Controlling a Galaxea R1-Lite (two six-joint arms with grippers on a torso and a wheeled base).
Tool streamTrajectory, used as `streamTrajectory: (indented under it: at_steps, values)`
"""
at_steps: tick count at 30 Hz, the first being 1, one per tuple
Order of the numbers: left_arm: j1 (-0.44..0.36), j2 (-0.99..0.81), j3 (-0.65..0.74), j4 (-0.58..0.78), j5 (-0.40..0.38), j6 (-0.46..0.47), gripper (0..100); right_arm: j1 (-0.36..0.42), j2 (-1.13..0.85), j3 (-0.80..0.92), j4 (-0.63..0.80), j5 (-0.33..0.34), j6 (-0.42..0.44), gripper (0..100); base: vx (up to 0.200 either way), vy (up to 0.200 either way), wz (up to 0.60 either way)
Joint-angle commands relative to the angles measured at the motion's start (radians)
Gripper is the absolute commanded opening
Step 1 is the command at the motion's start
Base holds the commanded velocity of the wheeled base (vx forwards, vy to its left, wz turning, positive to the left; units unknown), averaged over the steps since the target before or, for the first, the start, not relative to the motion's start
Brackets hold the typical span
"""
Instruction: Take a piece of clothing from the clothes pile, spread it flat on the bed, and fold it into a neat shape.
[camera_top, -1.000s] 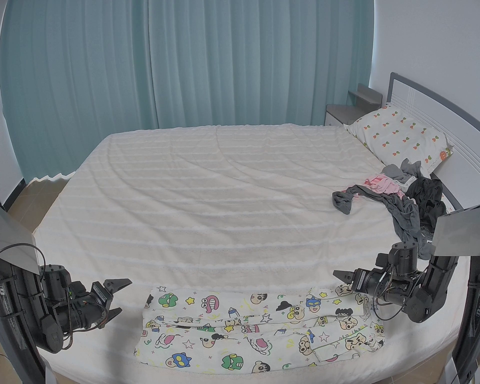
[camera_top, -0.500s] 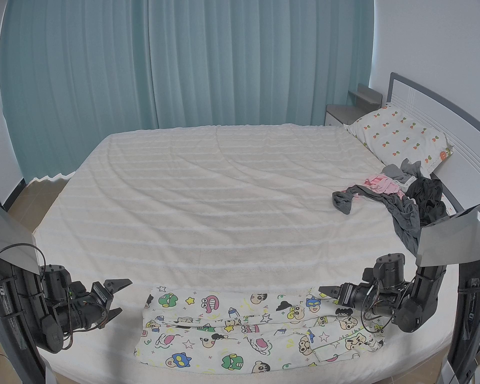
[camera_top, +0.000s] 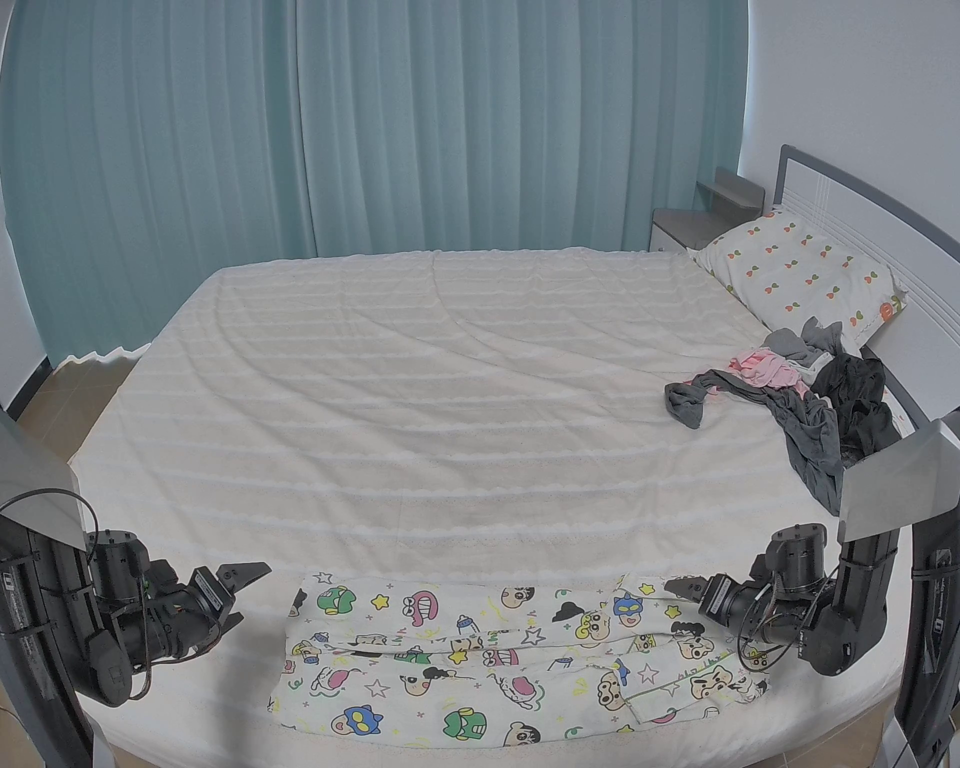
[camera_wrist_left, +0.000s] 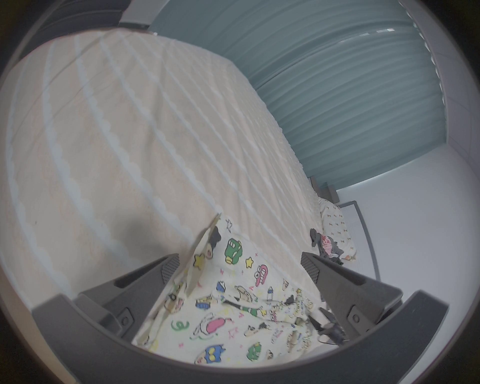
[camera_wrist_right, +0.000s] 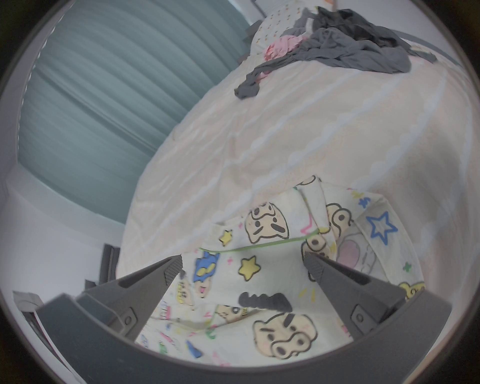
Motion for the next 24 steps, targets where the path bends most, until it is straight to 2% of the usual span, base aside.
streamTrajectory:
  at_steps: [1, 5, 6, 8, 11, 24]
  values:
    - [-0.106, 0.073, -0.105, 0.013, 0.067, 0.072, 100, 0.051, -0.073, 0.172, -0.125, 0.013, 0.082, 100, 0.0, 0.0, 0.0]
    - [-0.143, 0.073, -0.185, 0.18, 0.087, 0.222, 100, 0.066, -0.081, 0.199, -0.119, 0.03, 0.091, 100, 0.0, 0.0, 0.0]
    - [-0.144, 0.073, -0.19, 0.189, 0.088, 0.225, 100, 0.066, -0.081, 0.199, -0.119, 0.03, 0.091, 100, 0.0, 0.0, 0.0]
    - [-0.155, 0.073, -0.286, 0.33, 0.137, 0.232, 100, 0.069, -0.084, 0.205, -0.119, 0.036, 0.091, 100, 0.0, 0.0, 0.0]
    - [-0.158, 0.073, -0.357, 0.43, 0.151, 0.238, 100, 0.076, -0.084, 0.209, -0.119, 0.036, 0.091, 100, 0.0, 0.0, 0.0]
    - [-0.186, 0.091, -0.394, 0.458, 0.151, 0.239, 100, 0.095, -0.092, 0.221, -0.121, 0.034, 0.091, 100, 0.0, 0.0, 0.0]
